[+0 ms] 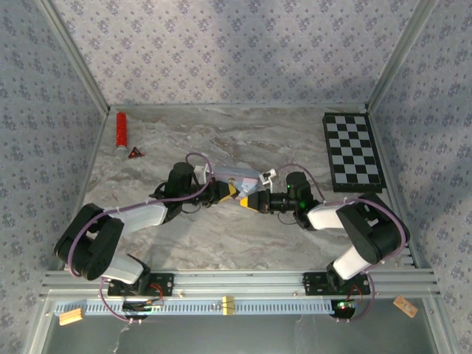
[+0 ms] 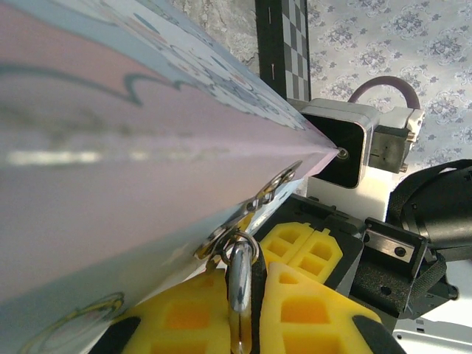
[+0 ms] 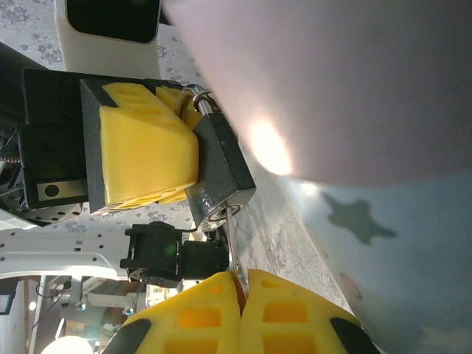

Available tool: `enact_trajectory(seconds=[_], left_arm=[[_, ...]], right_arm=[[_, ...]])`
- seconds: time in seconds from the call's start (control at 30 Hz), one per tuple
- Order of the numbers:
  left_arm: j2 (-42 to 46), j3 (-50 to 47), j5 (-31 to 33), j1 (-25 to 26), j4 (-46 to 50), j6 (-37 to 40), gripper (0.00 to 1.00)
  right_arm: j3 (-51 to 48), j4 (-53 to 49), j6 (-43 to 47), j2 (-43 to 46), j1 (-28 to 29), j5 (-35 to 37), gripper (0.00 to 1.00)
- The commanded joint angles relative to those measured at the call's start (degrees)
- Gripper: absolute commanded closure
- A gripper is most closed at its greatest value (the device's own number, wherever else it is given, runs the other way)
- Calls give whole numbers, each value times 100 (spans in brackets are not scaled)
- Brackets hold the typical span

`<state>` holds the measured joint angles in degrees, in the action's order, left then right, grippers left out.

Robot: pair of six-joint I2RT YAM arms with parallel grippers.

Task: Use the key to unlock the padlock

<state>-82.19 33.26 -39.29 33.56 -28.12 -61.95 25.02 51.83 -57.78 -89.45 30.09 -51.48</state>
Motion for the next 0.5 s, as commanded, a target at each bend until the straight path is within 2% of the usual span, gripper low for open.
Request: enact_trajectory(seconds=[0.0,0.23,0.47], left_arm=[[-80,164,-1219,502,-214,202,96],[-131,98,-987,501,-262,201,83],[-105,67,-779,492,-306,185,74]], right_arm=[[376,902,-87,-78,26,684,100],[273,949,-133,-86,190,753,100],[167,829,-77,20,305,872,100]])
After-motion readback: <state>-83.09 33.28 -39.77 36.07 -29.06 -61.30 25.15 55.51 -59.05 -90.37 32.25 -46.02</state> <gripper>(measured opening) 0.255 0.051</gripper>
